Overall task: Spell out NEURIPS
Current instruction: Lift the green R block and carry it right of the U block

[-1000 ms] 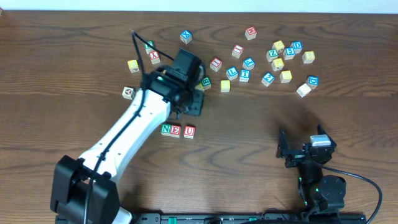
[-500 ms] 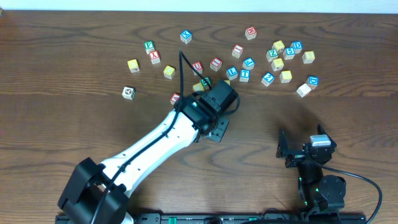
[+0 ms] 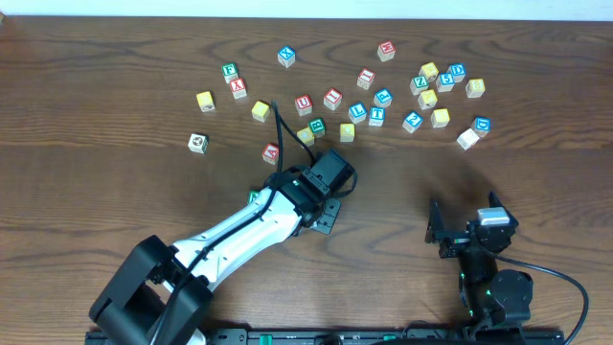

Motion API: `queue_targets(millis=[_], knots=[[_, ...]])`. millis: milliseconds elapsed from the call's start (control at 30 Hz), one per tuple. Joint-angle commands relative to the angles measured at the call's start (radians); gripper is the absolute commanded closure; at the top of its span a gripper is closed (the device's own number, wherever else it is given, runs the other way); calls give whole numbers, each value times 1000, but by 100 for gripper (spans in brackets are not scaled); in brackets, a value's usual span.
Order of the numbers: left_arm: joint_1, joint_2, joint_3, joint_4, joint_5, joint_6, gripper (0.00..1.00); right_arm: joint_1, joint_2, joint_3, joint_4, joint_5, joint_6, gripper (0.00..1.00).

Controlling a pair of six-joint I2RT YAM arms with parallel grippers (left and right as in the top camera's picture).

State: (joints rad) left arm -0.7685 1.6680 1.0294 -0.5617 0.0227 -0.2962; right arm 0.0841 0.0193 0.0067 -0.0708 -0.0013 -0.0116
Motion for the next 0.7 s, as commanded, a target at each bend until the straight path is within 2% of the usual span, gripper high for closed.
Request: queue_targets(millis=[0,667], knots=[[1,-2,-8,15,-17,-16,86,-5,1,-1,-5,-2,7,1],[1,-2,-108,159,-17,-32,86,-5,1,-1,-5,-2,7,1]])
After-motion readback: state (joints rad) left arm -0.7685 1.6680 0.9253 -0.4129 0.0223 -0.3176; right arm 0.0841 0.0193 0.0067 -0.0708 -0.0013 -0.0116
